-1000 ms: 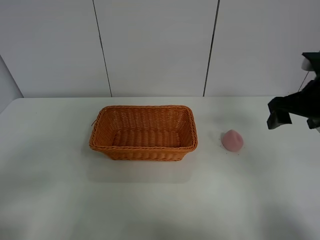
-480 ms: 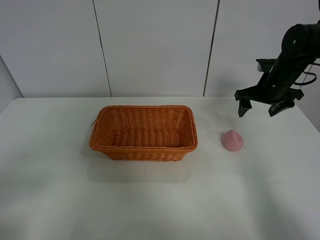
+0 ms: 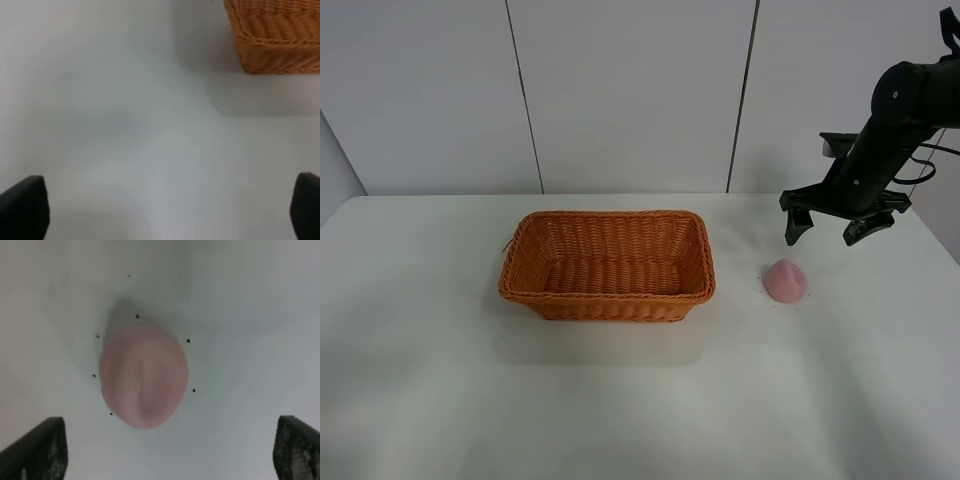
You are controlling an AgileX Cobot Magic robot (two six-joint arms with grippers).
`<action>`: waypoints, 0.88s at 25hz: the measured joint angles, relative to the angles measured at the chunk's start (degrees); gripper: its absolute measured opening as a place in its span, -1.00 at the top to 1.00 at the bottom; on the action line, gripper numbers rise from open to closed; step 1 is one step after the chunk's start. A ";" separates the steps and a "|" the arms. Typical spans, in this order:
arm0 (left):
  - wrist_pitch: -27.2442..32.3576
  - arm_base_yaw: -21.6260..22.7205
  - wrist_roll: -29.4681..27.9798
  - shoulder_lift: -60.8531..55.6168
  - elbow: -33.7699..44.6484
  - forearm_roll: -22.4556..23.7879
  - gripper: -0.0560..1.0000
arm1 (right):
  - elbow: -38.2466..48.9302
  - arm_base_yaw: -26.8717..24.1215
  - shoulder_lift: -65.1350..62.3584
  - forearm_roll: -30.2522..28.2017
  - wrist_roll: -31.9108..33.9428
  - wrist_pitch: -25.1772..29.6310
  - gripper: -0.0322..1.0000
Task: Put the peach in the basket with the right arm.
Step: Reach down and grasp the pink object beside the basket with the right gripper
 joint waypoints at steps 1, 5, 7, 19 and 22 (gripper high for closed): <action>0.00 0.00 0.00 0.00 0.00 0.00 -0.98 | 0.00 0.26 0.00 -0.23 -0.05 0.11 -0.29; 0.00 0.00 0.00 0.00 0.00 0.00 -0.98 | 0.00 2.61 0.00 -0.60 -0.10 -0.12 -0.29; 0.00 0.00 0.00 0.00 0.00 0.00 -0.98 | 0.00 3.54 0.00 -0.53 -0.10 -1.12 -0.29; 0.00 0.00 0.00 0.00 0.00 0.00 -0.98 | -0.19 3.81 5.42 -3.20 2.72 -5.71 -0.29; 0.00 0.00 0.00 0.00 0.00 0.00 -0.98 | -0.19 3.81 8.68 -3.00 2.72 -5.78 -0.29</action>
